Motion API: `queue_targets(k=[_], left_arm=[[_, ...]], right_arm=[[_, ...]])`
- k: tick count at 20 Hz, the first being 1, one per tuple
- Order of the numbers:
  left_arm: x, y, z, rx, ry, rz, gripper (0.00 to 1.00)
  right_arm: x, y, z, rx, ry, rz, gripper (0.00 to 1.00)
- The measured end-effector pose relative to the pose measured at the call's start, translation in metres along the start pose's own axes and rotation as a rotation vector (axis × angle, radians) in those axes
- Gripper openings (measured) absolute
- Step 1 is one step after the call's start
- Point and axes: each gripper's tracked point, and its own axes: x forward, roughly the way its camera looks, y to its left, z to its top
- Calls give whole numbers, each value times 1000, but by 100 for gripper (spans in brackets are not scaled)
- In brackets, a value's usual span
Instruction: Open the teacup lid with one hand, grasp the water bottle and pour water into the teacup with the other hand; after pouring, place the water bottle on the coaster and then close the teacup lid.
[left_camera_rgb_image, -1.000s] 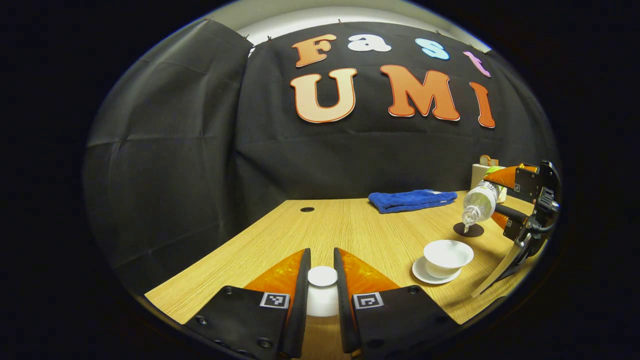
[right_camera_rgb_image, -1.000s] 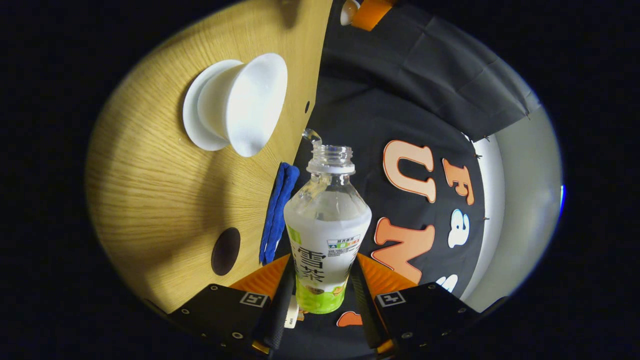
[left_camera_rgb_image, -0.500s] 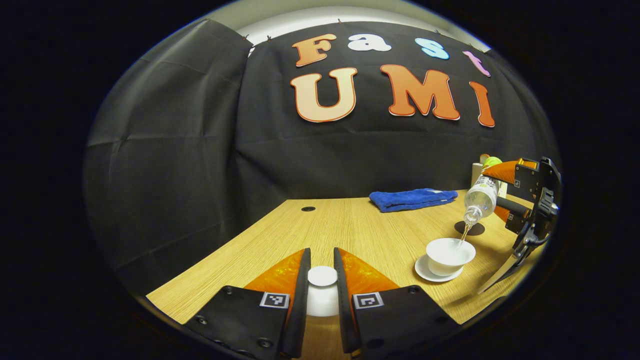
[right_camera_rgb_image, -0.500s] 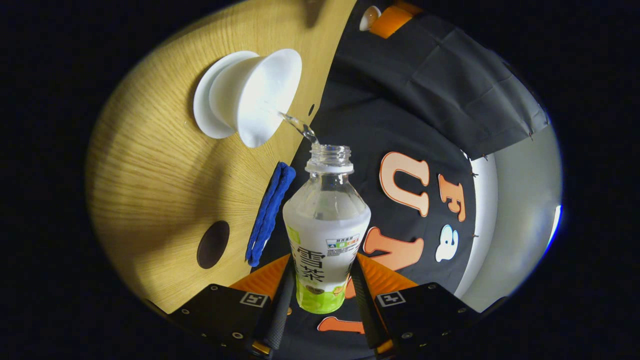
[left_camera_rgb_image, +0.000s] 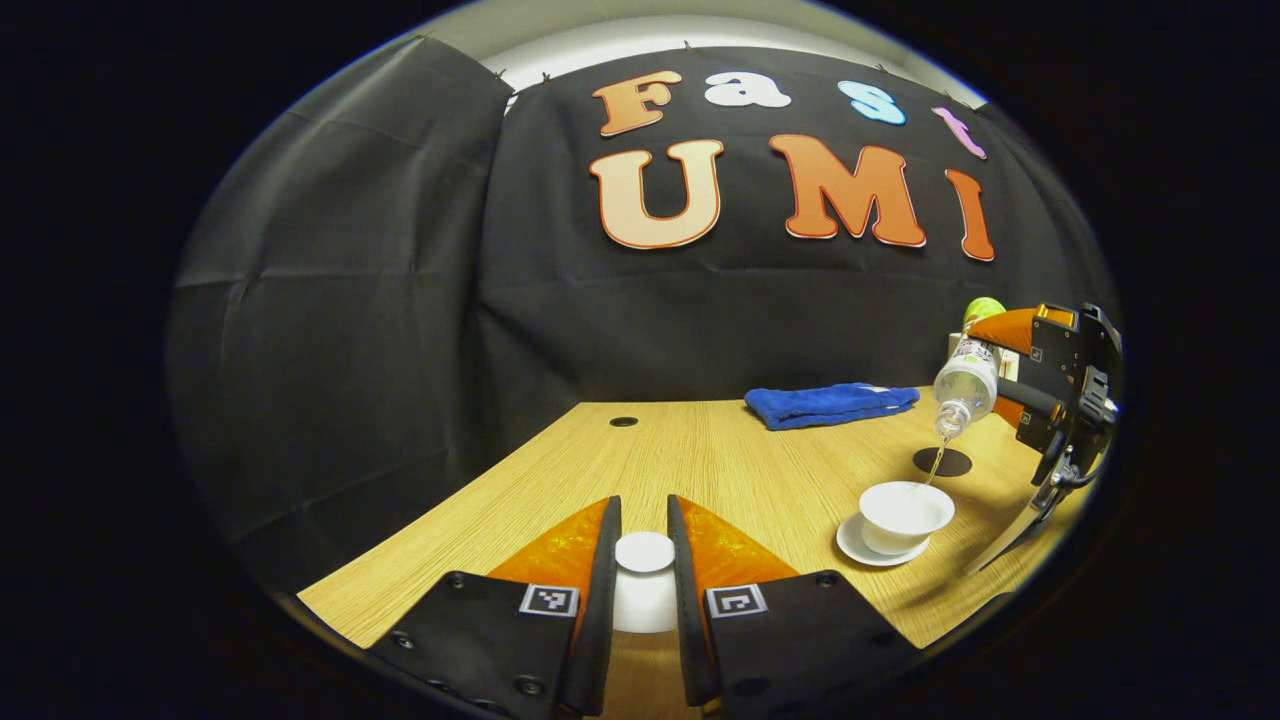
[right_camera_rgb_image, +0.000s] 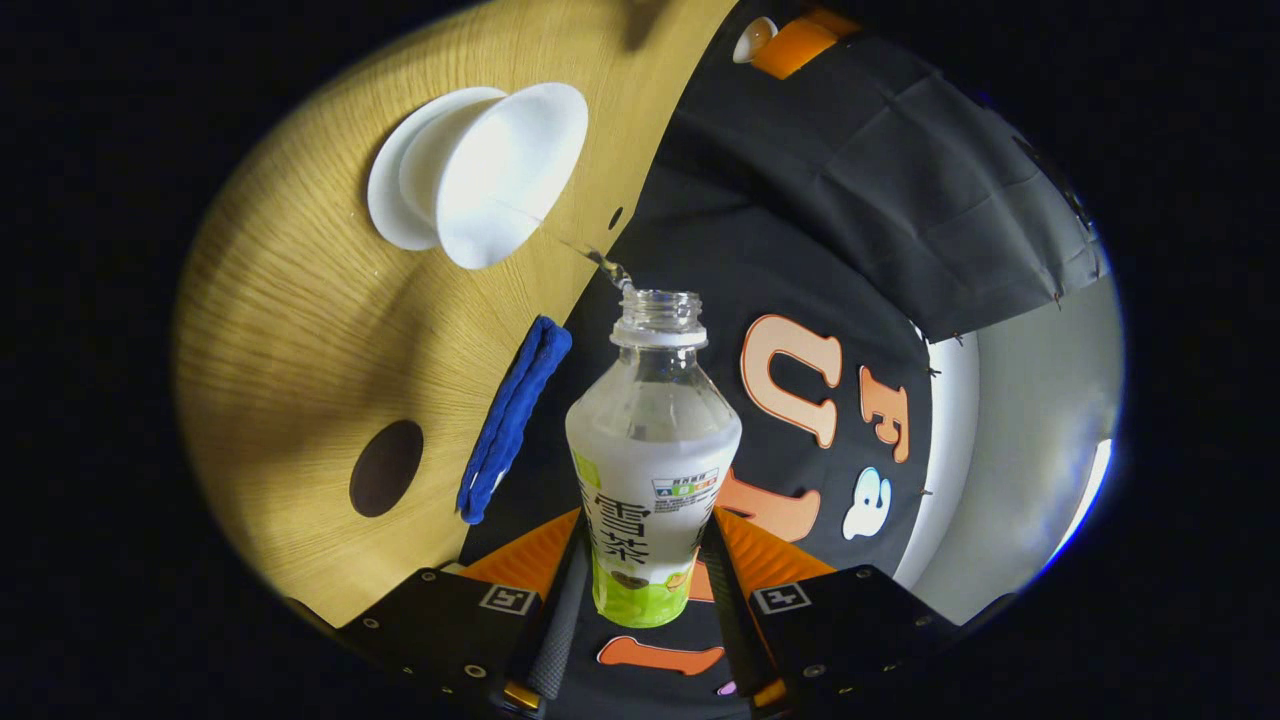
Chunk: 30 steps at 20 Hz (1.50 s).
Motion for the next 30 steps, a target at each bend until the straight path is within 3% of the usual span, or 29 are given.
queue_targets(k=[5,15,21,25,29,30], left_arm=[[-1,1,5,6,-11,3,32],[-7,7,10,4,-23,15,31],[-8,-1,8,16,-23,13,31],[-9,-8,9,19,-19,2,32],[-8,-12,10,8,-18,-2,32],[-8,-14,9,1,-14,-4,32]], right_arm=[[4,-15,-7,-27,1,-32,67],[6,-41,-5,-42,-17,-90,64],[-1,-21,12,-22,-28,-78,64],[-7,5,23,8,-43,-27,64],[-10,23,16,100,0,11,67],[-11,28,18,140,11,22,62]])
